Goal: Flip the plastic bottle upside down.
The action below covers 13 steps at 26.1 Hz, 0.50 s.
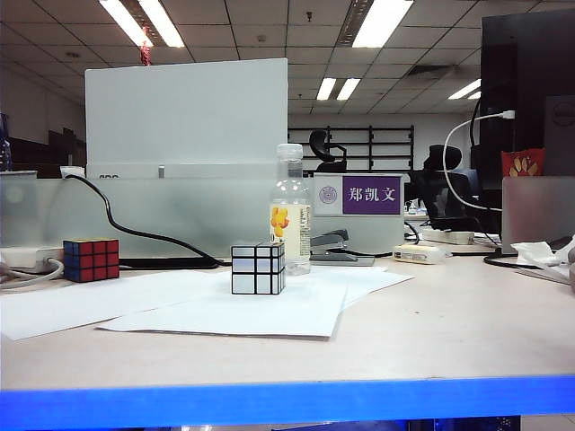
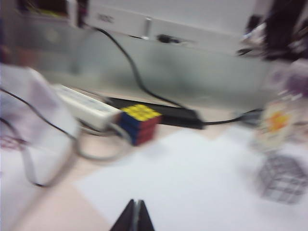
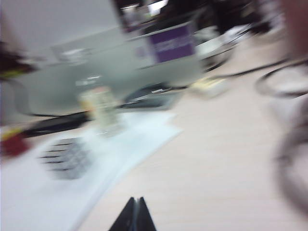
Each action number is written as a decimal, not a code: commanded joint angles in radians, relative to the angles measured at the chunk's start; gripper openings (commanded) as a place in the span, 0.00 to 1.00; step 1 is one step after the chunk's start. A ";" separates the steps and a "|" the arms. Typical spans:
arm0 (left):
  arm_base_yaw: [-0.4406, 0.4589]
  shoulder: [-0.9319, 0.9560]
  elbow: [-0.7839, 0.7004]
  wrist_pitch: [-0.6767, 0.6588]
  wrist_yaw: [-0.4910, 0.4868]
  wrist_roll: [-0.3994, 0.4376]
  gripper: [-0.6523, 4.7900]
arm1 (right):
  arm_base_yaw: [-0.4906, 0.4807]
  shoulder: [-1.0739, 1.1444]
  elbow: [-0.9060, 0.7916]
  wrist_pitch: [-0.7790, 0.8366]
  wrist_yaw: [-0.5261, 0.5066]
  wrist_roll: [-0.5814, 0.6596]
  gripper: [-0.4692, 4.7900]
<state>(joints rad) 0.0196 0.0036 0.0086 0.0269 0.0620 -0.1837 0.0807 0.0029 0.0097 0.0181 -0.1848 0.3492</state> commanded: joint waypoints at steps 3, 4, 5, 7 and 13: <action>0.002 -0.002 0.001 0.126 0.171 -0.253 0.11 | 0.001 -0.002 0.003 0.156 -0.058 0.085 0.10; 0.002 -0.002 0.001 0.168 0.233 -0.262 0.11 | 0.001 -0.002 0.008 0.194 -0.074 0.099 0.07; 0.002 -0.001 0.003 0.220 0.304 -0.272 0.11 | 0.001 -0.002 0.019 0.233 -0.082 0.109 0.07; 0.002 -0.001 0.018 0.267 0.354 -0.307 0.11 | 0.001 0.000 0.052 0.250 -0.080 0.123 0.07; 0.002 0.114 0.199 0.274 0.368 -0.312 0.11 | 0.001 0.225 0.246 0.297 -0.203 0.122 0.07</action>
<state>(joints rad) 0.0193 0.0826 0.1719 0.2745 0.4202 -0.5022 0.0803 0.1677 0.2176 0.2741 -0.3130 0.4671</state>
